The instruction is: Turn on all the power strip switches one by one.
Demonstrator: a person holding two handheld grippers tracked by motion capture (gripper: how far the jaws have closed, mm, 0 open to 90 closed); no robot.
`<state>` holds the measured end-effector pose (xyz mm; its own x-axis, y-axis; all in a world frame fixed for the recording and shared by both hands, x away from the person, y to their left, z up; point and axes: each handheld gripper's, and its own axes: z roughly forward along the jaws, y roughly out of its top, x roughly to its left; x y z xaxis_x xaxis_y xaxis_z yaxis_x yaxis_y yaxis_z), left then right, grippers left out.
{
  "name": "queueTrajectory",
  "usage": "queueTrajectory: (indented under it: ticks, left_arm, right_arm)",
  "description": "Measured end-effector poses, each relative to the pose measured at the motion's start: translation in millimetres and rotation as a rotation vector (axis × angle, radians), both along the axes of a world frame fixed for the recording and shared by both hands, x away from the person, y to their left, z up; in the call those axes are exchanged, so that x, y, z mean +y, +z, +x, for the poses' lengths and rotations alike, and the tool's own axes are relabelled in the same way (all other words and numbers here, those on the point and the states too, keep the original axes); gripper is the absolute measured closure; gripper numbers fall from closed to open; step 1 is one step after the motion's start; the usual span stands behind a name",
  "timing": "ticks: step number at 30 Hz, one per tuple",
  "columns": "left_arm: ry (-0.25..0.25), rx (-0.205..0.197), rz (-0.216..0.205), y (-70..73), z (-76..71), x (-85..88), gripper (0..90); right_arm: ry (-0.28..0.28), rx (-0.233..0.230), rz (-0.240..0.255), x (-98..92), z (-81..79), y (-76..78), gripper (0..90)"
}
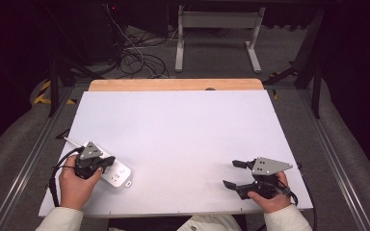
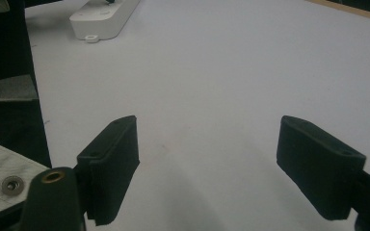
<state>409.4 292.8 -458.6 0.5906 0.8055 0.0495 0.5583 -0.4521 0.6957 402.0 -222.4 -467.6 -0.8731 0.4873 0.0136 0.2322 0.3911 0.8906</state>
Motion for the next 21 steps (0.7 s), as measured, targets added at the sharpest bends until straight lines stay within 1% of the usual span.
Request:
queueTrajectory:
  ticks: [2, 5, 6, 7, 11, 17, 19, 21]
  left_arm:
    - [0.005, 0.001, 0.007, 0.4, 0.4, 0.0, 90.0]
    - [0.001, 0.005, 0.0, -0.2, 1.0, 0.6, 90.0]
    - [0.006, 0.016, -0.016, -0.8, 0.8, 0.5, 90.0]
    - [0.005, 0.019, -0.024, -1.1, 1.2, 1.1, 90.0]
    - [0.005, 0.02, -0.037, -2.0, 1.4, 2.5, 90.0]
    - [0.013, 0.021, -0.034, -2.4, 2.0, 2.8, 90.0]
    - [0.018, 0.03, -0.043, -2.6, 1.9, 2.6, 90.0]
    - [0.018, 0.029, -0.041, -2.6, 1.8, 1.8, 90.0]
  right_arm:
    - [0.0, 0.001, -0.001, 0.1, 0.0, -0.1, 23.3]
    - [0.0, 0.001, -0.002, 0.2, 0.0, -0.2, 23.3]
    - [0.0, 0.001, -0.001, 0.2, -0.1, -0.1, 23.3]
    - [-0.001, 0.001, -0.001, 0.2, -0.1, -0.1, 23.3]
    - [0.0, 0.001, -0.002, 0.3, -0.2, -0.2, 23.3]
    - [0.001, 0.001, -0.002, 0.4, -0.1, -0.1, 23.0]
    - [0.001, -0.001, -0.002, 0.4, -0.3, 0.0, 22.9]
    - [0.001, -0.002, -0.003, 0.3, -0.4, 0.0, 23.0]
